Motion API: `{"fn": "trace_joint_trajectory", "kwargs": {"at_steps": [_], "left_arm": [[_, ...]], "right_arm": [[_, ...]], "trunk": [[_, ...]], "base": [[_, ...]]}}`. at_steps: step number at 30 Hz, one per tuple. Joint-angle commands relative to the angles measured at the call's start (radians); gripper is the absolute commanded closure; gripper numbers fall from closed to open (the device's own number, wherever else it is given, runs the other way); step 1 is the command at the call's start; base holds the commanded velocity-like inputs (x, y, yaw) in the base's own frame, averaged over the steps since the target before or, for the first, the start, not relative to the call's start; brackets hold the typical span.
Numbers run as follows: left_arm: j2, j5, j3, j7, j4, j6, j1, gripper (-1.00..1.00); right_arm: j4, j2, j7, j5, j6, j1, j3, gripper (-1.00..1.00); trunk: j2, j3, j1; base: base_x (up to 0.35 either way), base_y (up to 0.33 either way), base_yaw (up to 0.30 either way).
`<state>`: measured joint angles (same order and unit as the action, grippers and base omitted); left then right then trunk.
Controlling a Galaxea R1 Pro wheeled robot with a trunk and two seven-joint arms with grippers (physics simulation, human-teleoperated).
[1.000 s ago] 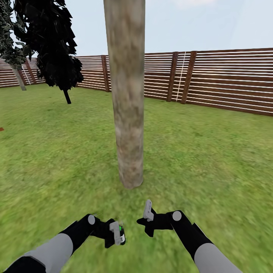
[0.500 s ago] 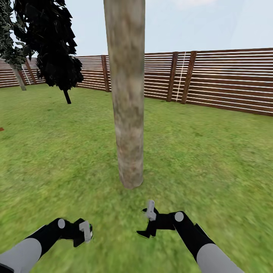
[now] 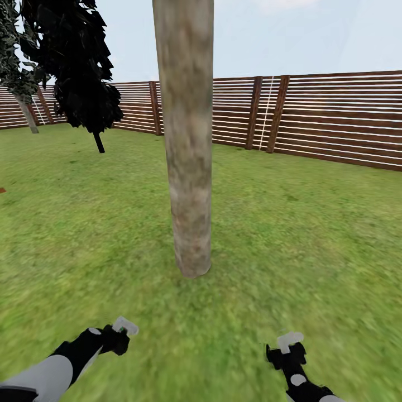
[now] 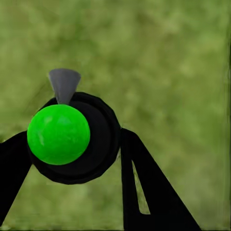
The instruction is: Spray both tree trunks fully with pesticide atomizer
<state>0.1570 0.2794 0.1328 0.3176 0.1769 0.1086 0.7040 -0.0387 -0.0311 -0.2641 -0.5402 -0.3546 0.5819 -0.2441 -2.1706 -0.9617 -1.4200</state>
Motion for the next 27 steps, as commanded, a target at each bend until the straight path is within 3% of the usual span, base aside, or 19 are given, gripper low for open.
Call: {"fn": "trace_joint_trajectory", "kwargs": {"at_steps": [1, 2, 3, 5, 9, 11, 13, 15, 20, 27], "left_arm": [[-0.004, -0.045, 0.009, -0.001, 0.005, 0.051, 0.001, 1.00], [-0.007, -0.085, 0.011, -0.004, 0.006, 0.093, 0.003, 1.00], [-0.008, -0.118, 0.012, -0.005, 0.007, 0.130, 0.005, 1.00], [-0.010, -0.171, 0.013, -0.006, 0.016, 0.173, 0.009, 1.00], [-0.021, -0.198, 0.013, -0.005, 0.103, 0.221, 0.011, 1.00], [-0.032, -0.200, 0.014, -0.001, 0.165, 0.338, 0.015, 1.00], [-0.035, -0.201, 0.012, 0.002, 0.230, 0.388, 0.014, 1.00], [-0.037, -0.202, 0.011, 0.002, 0.274, 0.404, 0.012, 1.00], [-0.076, -0.198, 0.013, -0.007, 0.306, 0.418, 0.015, 1.00], [-0.081, -0.198, 0.013, -0.009, 0.324, 0.421, 0.021, 1.00]], "right_arm": [[0.006, -0.003, -0.038, -0.012, -0.006, -0.003, -0.091, -1.00], [0.007, -0.007, -0.057, -0.013, -0.007, -0.011, -0.165, -1.00], [0.008, -0.016, -0.067, -0.013, -0.008, -0.020, -0.214, -1.00], [0.008, -0.026, -0.072, -0.013, -0.007, -0.031, -0.253, -1.00], [0.009, -0.023, -0.071, -0.016, -0.008, -0.034, -0.264, -1.00], [0.009, -0.022, -0.070, -0.017, -0.008, -0.034, -0.265, -1.00], [0.008, -0.022, -0.070, -0.017, -0.008, -0.035, -0.265, -1.00], [0.008, -0.025, -0.071, -0.017, -0.008, -0.035, -0.266, -1.00], [0.010, -0.028, -0.073, -0.017, -0.008, -0.037, -0.267, -1.00], [0.012, -0.028, -0.073, -0.017, -0.007, -0.039, -0.267, -1.00]], "trunk": [[0.000, -0.001, 0.000], [0.000, -0.001, 0.000], [0.000, -0.001, 0.000], [0.000, -0.001, 0.000], [0.000, -0.001, 0.000], [0.000, -0.001, 0.000], [0.000, -0.001, 0.000], [0.000, -0.001, 0.000], [0.000, -0.001, 0.000], [0.000, -0.001, 0.000]], "base": [[0.000, 0.000, 0.000], [0.000, 0.000, 0.000], [0.000, 0.000, 0.000], [0.000, 0.000, 0.000], [0.000, 0.000, 0.000], [0.000, 0.000, 0.000], [0.000, 0.000, 0.000], [0.000, 0.000, 0.000], [0.000, -0.178, 0.000], [0.000, -0.268, -0.078]]}}
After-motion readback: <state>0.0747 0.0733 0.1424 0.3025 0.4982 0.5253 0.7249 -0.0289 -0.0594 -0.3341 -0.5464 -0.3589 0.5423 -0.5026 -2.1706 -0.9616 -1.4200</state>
